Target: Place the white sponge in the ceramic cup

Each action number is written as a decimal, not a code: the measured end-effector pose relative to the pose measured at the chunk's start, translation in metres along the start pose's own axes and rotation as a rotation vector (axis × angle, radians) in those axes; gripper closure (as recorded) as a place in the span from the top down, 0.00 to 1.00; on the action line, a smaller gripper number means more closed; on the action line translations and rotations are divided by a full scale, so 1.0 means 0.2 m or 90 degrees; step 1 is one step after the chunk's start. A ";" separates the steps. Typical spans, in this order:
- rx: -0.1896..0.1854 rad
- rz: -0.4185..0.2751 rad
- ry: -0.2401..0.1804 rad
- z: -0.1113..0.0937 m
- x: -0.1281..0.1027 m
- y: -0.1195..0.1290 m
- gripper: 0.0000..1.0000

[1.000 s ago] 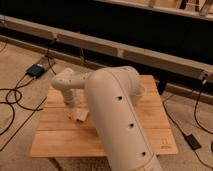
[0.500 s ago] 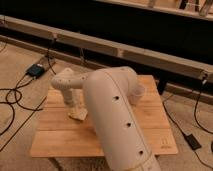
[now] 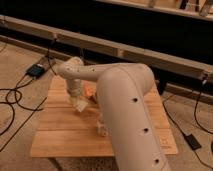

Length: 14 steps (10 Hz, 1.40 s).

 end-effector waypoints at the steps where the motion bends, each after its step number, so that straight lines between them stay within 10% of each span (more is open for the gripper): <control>1: 0.006 0.037 -0.027 -0.06 0.01 -0.07 0.00; 6: 0.097 0.244 -0.123 -0.32 0.18 -0.52 0.00; 14: 0.239 0.437 -0.158 -0.58 0.52 -0.80 0.00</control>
